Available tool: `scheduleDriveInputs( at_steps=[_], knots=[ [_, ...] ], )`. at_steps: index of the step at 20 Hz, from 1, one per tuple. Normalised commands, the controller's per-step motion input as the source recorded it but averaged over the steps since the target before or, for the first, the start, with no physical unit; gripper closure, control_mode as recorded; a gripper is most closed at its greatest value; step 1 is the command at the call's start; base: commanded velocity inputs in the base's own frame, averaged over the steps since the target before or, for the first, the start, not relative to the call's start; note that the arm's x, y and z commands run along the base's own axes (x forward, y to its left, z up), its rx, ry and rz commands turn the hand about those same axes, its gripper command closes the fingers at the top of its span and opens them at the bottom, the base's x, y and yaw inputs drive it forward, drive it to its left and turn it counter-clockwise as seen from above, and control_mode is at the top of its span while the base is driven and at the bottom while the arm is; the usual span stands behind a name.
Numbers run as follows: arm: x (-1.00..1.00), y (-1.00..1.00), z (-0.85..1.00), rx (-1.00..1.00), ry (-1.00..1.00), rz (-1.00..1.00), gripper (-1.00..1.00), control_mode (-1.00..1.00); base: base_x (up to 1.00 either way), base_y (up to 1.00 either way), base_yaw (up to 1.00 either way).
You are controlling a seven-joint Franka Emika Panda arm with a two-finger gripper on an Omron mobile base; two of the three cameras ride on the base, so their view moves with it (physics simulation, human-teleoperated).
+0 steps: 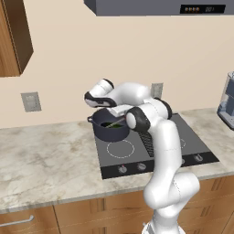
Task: Put the lime and cucumber in the pot. Retrieve the spatula and lightly stir the vegetables in the pot.
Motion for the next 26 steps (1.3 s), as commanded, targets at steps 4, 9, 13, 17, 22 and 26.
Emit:
scheduleDriveInputs(
  at_steps=[4,9,13,17,22,26],
  knots=[
    [0.05,-0.46,0.00,0.00,0.05,-0.03,1.00,-1.00,0.00,0.00,0.00],
    [0.67,-0.04,-0.10,-0.01,0.05,-0.04,1.00,-1.00,0.00,0.00,0.00],
    [0.84,0.00,-0.27,-0.06,0.07,-0.08,1.00,-1.00,0.00,0.00,0.00],
    [0.32,0.00,-0.20,-0.04,0.17,-0.07,1.00,-1.00,0.00,0.00,0.00],
    [-0.03,0.00,-0.09,-0.02,0.17,0.00,1.00,-1.00,0.00,0.00,0.00],
    [-0.08,0.01,0.26,0.00,0.00,0.00,1.00,-1.00,0.00,0.00,0.00]
  ],
)
